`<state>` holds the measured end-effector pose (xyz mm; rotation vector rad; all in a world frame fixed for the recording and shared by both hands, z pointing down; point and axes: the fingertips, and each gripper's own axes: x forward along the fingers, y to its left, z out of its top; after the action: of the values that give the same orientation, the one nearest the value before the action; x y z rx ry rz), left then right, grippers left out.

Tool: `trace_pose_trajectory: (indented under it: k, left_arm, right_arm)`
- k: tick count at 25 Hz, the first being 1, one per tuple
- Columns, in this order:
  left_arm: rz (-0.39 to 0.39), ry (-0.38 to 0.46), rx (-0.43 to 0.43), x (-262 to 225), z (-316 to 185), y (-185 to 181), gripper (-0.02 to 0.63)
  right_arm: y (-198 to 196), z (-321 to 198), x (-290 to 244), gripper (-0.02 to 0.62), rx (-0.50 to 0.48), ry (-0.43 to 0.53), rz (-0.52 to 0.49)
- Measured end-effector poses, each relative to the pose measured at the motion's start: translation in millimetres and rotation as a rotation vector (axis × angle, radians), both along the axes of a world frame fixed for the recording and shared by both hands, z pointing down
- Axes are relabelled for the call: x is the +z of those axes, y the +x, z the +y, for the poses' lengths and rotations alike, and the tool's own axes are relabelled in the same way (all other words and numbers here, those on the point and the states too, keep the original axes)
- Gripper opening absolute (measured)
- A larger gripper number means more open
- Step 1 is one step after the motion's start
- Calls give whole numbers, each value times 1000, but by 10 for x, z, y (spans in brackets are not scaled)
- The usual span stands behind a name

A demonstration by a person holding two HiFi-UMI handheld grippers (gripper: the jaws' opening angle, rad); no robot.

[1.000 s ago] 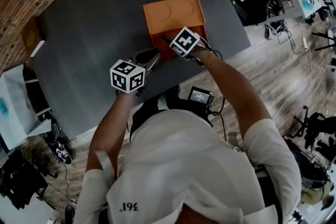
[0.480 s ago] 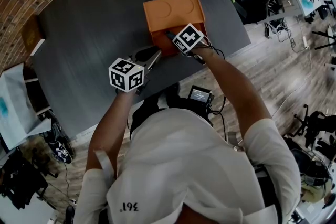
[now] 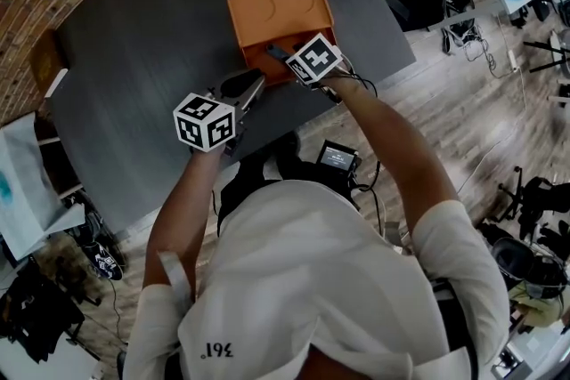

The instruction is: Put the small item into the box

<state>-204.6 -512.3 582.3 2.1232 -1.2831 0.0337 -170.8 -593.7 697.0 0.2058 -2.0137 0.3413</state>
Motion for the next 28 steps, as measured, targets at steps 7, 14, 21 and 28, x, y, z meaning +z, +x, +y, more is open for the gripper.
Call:
trace_pose_trajectory:
  k: [7, 14, 21, 28]
  left_arm:
    - [16, 50, -51, -220, -26, 194, 64]
    - [8, 89, -120, -418, -35, 264, 64]
    - [8, 132, -126, -635, -29, 309, 64]
    - [-1, 201, -109, -1035, -22, 371, 63]
  right_arm:
    - [189, -38, -253, 170, -19, 70, -65]
    - [196, -48, -543, 170, -49, 107, -159]
    - [259, -22, -930, 149, -42, 139, -263]
    - [376, -63, -1516, 91, 17, 182, -407]
